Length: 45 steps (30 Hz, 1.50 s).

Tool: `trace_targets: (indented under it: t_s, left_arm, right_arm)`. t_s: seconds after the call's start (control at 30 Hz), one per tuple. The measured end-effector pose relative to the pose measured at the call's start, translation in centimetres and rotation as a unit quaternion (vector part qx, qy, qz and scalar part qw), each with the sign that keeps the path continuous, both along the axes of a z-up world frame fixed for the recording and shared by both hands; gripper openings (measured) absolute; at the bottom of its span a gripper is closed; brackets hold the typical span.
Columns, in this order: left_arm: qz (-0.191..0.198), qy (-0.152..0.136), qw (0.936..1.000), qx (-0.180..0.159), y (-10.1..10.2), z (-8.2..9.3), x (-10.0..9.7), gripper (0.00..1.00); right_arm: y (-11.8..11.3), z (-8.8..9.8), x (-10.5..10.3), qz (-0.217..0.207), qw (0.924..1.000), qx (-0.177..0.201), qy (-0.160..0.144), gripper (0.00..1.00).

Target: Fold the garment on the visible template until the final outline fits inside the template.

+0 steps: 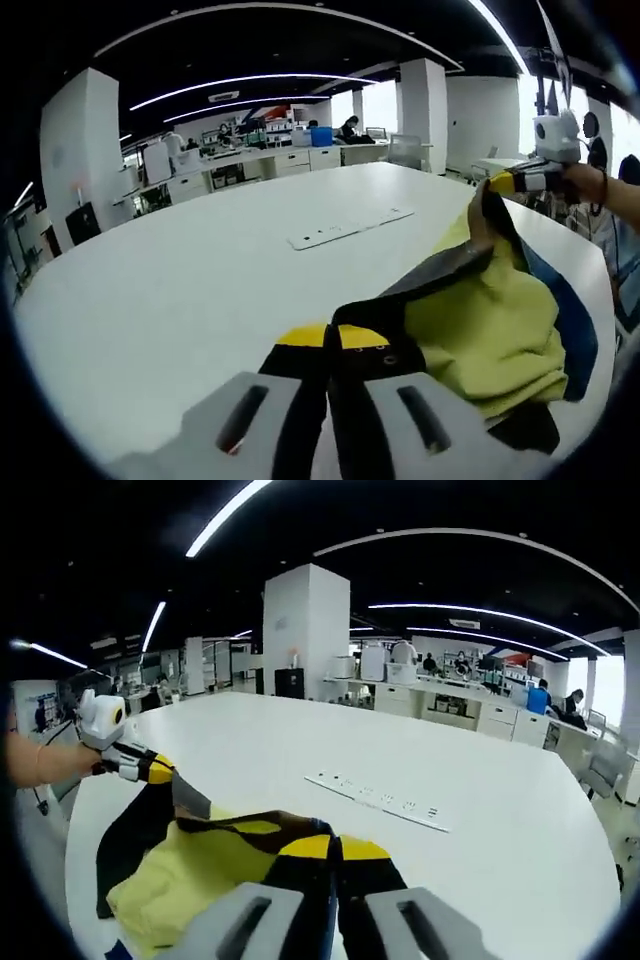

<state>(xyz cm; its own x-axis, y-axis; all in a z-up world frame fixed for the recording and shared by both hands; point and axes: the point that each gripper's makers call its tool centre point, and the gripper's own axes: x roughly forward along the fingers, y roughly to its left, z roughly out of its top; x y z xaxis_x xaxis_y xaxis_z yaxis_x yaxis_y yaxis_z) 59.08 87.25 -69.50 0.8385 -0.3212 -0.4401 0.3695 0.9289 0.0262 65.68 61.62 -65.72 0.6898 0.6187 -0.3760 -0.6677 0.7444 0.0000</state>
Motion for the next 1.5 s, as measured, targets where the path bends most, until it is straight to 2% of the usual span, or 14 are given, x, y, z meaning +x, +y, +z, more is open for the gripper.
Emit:
trace_targets:
  t_s: [0.17, 0.23, 0.43, 0.53, 0.8, 0.9, 1.07, 1.17, 1.27, 1.37, 1.5]
  left_arm:
    - [0.028, 0.005, 0.9990, -0.034, 0.3, -1.6, 2.0, 0.00]
    - [0.039, 0.006, 0.9982, -0.045, 0.6, -2.3, 2.4, 0.00]
    - [0.065, 0.019, 0.9965, -0.049, 1.0, -4.5, 3.0, 0.00]
    - [0.071, 0.026, 0.9966, -0.035, 1.0, -5.3, 3.2, 0.00]
    - [0.072, 0.035, 0.9968, -0.004, 1.0, -6.1, 3.3, 0.01]
    - [0.078, 0.036, 0.9962, 0.007, 1.4, -6.1, 3.2, 0.13]
    - [0.084, 0.035, 0.9958, 0.012, 1.6, -5.0, 3.0, 0.33]
    - [0.082, 0.033, 0.9960, 0.010, 1.4, -4.2, 2.8, 0.45]
    - [0.077, 0.030, 0.9965, 0.005, 0.9, -3.2, 2.2, 0.52]
    - [0.069, 0.028, 0.9972, -0.002, 0.3, -2.4, 1.3, 0.58]
    - [0.057, 0.024, 0.9980, 0.005, -0.2, -1.6, -0.2, 0.67]
  right_arm:
    - [-0.4, -3.1, 2.7, -0.038, 0.9984, 0.003, 0.040, 0.00]
    - [-0.5, -3.8, 3.2, -0.041, 0.9982, -0.003, 0.043, 0.00]
    - [-0.4, -7.3, 4.7, -0.060, 0.9955, -0.021, 0.070, 0.00]
    - [-0.8, -9.2, 5.2, -0.080, 0.9922, -0.026, 0.092, 0.00]
    - [-0.4, -10.7, 5.0, -0.090, 0.9892, -0.030, 0.112, 0.00]
    - [-0.3, -10.6, 4.8, -0.088, 0.9893, -0.029, 0.113, 0.00]
    - [-0.2, -9.2, 4.7, -0.099, 0.9896, -0.009, 0.105, 0.28]
    - [0.2, -8.1, 4.2, -0.095, 0.9903, 0.002, 0.102, 0.38]
    - [0.4, -7.1, 3.5, -0.093, 0.9906, 0.002, 0.100, 0.48]
    - [0.4, -6.0, 2.1, -0.096, 0.9899, 0.010, 0.104, 0.52]
    - [0.3, -4.8, -0.1, -0.088, 0.9906, 0.015, 0.104, 0.57]
